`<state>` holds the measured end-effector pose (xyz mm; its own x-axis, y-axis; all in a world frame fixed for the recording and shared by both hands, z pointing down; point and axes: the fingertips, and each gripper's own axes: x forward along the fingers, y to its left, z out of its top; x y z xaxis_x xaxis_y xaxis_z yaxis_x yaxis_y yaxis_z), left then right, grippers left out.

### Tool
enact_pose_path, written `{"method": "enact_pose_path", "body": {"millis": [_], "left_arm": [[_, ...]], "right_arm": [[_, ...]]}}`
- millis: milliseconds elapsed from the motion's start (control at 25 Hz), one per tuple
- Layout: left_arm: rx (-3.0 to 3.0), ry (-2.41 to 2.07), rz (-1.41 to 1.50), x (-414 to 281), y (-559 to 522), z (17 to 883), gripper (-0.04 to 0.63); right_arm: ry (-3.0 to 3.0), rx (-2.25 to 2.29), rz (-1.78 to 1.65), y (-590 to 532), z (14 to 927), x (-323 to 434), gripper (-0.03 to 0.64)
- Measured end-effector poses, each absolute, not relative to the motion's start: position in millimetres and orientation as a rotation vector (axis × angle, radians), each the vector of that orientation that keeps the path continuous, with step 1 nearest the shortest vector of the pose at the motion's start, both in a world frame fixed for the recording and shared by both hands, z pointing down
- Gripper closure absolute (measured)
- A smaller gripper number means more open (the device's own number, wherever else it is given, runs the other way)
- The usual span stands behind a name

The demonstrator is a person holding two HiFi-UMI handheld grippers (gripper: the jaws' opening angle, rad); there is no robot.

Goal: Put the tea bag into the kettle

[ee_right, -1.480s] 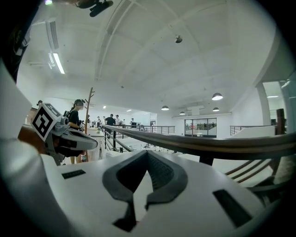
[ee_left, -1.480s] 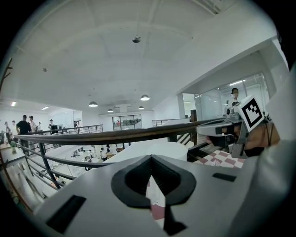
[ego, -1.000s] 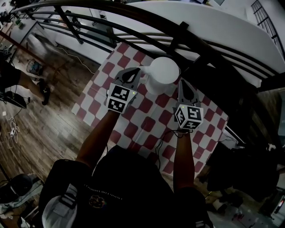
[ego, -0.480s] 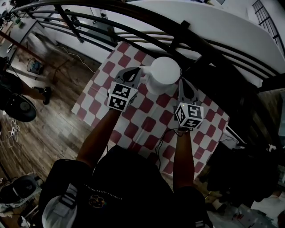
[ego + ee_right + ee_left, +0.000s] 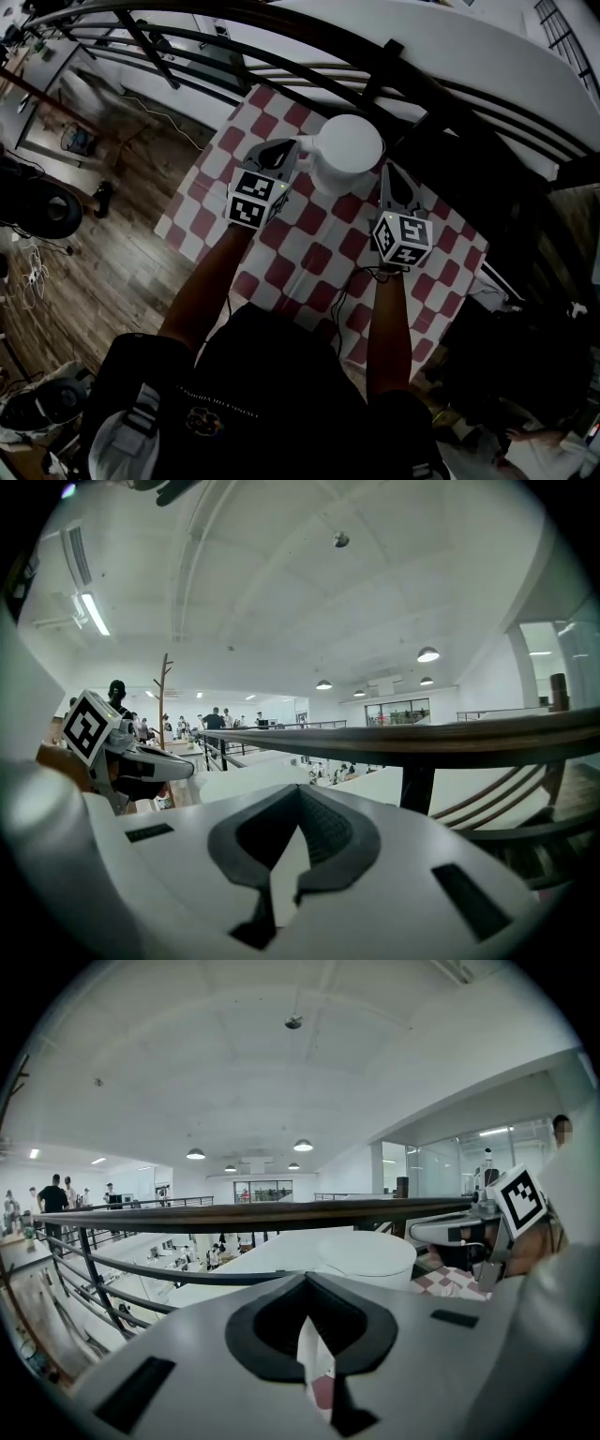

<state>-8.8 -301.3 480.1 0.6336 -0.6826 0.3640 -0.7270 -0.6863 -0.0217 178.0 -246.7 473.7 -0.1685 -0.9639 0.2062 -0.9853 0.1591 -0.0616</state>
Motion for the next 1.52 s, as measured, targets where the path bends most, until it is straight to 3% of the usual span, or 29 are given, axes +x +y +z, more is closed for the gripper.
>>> {"method": "enact_pose_path", "body": {"millis": [760,1080,1520], "left_arm": [[2.726,-1.177,0.519,-10.0,-302.6,481.4,0.597],[2.728,-1.19,0.515,-8.8,-302.4,476.9,0.597],[2.739,-1.196,0.509,-7.7,-301.2,477.5,0.597]], "right_arm": [[-2.476,1.866,0.263,-255.7,445.4,134.6,0.607],[-2.74,1.635,0.013,-252.6,387.0,80.6,0.607],[-2.688,1.647,0.08,-246.8,409.4,86.4,0.606]]}}
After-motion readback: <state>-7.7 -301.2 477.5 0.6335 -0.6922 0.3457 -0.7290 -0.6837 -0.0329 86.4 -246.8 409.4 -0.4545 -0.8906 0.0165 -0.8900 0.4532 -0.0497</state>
